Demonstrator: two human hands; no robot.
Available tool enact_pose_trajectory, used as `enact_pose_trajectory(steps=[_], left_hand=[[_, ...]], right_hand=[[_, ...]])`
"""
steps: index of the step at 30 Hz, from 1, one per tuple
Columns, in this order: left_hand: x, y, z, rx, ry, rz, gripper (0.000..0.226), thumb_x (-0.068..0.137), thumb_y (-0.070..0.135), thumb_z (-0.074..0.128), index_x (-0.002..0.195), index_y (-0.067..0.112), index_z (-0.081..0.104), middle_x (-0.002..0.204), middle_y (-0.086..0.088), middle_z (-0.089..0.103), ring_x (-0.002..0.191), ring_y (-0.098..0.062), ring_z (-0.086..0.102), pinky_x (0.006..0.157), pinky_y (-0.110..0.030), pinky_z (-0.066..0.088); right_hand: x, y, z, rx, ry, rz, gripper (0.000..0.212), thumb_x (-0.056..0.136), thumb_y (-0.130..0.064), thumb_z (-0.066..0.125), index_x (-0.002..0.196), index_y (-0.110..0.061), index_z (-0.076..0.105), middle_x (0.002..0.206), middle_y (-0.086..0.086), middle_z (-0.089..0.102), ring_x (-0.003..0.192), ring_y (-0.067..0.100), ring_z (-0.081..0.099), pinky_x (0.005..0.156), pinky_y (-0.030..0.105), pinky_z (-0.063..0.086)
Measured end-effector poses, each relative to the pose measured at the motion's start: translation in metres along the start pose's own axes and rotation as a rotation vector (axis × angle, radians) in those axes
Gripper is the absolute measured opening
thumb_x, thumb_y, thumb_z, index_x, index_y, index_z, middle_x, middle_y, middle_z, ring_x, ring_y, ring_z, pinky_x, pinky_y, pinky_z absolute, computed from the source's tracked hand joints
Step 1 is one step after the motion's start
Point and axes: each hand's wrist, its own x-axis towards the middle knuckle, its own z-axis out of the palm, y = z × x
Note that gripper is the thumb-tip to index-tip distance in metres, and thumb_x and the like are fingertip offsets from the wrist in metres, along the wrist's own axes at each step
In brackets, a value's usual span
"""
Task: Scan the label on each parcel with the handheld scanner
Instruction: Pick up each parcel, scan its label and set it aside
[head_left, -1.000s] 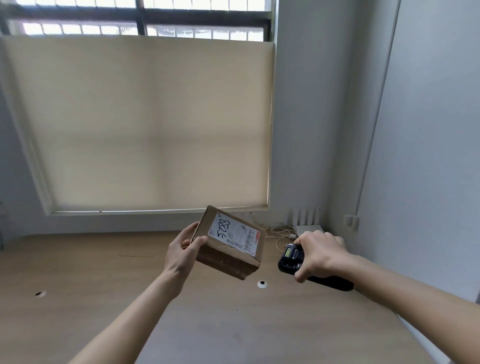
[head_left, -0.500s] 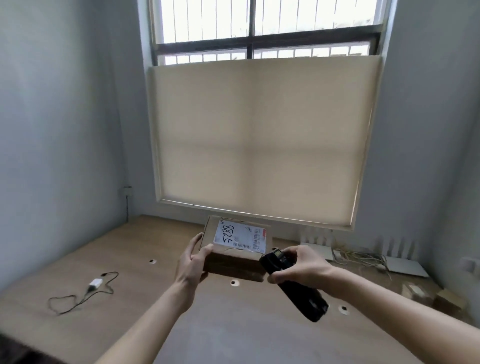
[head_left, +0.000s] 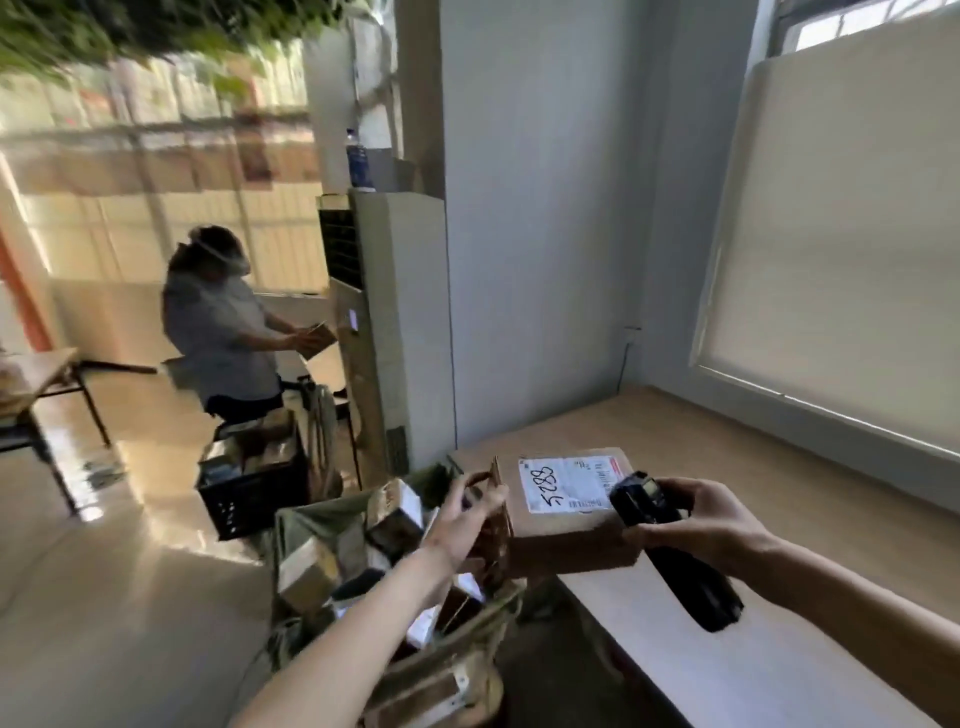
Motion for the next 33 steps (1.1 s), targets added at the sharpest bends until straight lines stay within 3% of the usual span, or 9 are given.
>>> enact_pose_trajectory(steps=[2,4,6,10,13,18,25,28,33], left_hand=[[-0.001,-0.010,-0.058,-0.015,0.047,-0.006,0.075,0.080,0.046,0.079,0.145,0.045,0.041,0.116,0.010,0.062,0.108,-0.018,0.067,0.086,-0.042,0.058],[-0.009,-0.019,-0.104,-0.016,0.065,-0.038,0.094,0.066,0.049,0.086,0.147,0.047,0.038,0.128,0.006,0.054,0.104,-0.018,0.065,0.071,-0.027,0.060],[-0.013,-0.029,-0.143,-0.030,0.108,-0.071,0.104,0.048,0.052,0.092,0.142,0.039,0.048,0.128,-0.003,0.065,0.094,-0.018,0.069,0.065,-0.023,0.057],[-0.010,-0.055,-0.197,-0.111,0.208,-0.128,0.082,0.051,0.043,0.092,0.125,0.032,0.057,0.120,-0.002,0.070,0.099,-0.025,0.072,0.074,-0.040,0.063],[0.001,-0.077,-0.216,-0.179,0.363,-0.145,0.078,0.052,0.043,0.093,0.120,0.028,0.057,0.115,-0.006,0.069,0.093,-0.023,0.071,0.060,-0.037,0.062],[0.033,-0.115,-0.224,-0.219,0.448,-0.220,0.078,0.048,0.054,0.089,0.114,0.036,0.050,0.114,-0.008,0.067,0.097,-0.031,0.071,0.071,-0.053,0.063],[0.078,-0.173,-0.237,-0.113,0.514,-0.349,0.073,0.043,0.077,0.084,0.106,0.052,0.055,0.109,0.017,0.066,0.101,-0.010,0.062,0.090,-0.040,0.050],[0.096,-0.189,-0.244,-0.043,0.499,-0.348,0.058,0.050,0.075,0.081,0.097,0.051,0.057,0.102,0.027,0.063,0.093,0.004,0.056,0.085,-0.031,0.046],[0.123,-0.212,-0.250,0.181,0.495,-0.417,0.060,0.074,0.073,0.067,0.122,0.038,0.056,0.120,0.011,0.063,0.114,-0.015,0.058,0.102,-0.038,0.044]], right_hand=[[0.023,-0.018,0.052,-0.001,-0.055,-0.033,0.050,0.049,-0.038,0.101,0.092,-0.039,0.075,0.086,-0.017,0.078,0.080,-0.002,0.072,0.066,0.008,0.050],[0.043,-0.035,0.098,-0.004,-0.104,-0.070,0.058,0.040,-0.050,0.095,0.094,-0.037,0.077,0.082,-0.022,0.076,0.075,-0.005,0.070,0.061,0.005,0.046],[0.061,-0.048,0.137,-0.009,-0.142,-0.092,0.061,0.036,-0.056,0.088,0.092,-0.035,0.075,0.079,-0.028,0.074,0.071,-0.008,0.069,0.059,0.004,0.045],[0.101,-0.065,0.206,-0.018,-0.167,-0.091,0.056,0.054,-0.045,0.099,0.100,-0.037,0.069,0.082,-0.017,0.076,0.071,-0.008,0.069,0.054,0.003,0.044],[0.123,-0.067,0.254,-0.007,-0.101,-0.078,0.056,0.059,-0.041,0.098,0.105,-0.038,0.067,0.084,-0.021,0.071,0.069,-0.012,0.063,0.047,0.002,0.040],[0.158,-0.049,0.321,0.027,-0.363,-0.044,0.052,0.058,-0.034,0.100,0.102,-0.027,0.074,0.089,-0.007,0.078,0.074,0.002,0.074,0.061,0.013,0.054],[0.214,-0.012,0.398,0.108,-0.557,-0.006,0.043,0.059,-0.026,0.099,0.090,-0.032,0.069,0.080,-0.025,0.076,0.072,-0.006,0.072,0.056,0.006,0.049],[0.240,0.003,0.414,0.074,-0.594,-0.011,0.048,0.055,-0.032,0.097,0.096,-0.032,0.072,0.083,-0.024,0.076,0.073,-0.004,0.072,0.057,0.006,0.050],[0.267,0.023,0.424,-0.055,-0.561,-0.018,0.057,0.058,-0.035,0.096,0.109,-0.032,0.071,0.089,-0.010,0.077,0.082,0.004,0.073,0.075,0.021,0.060]])
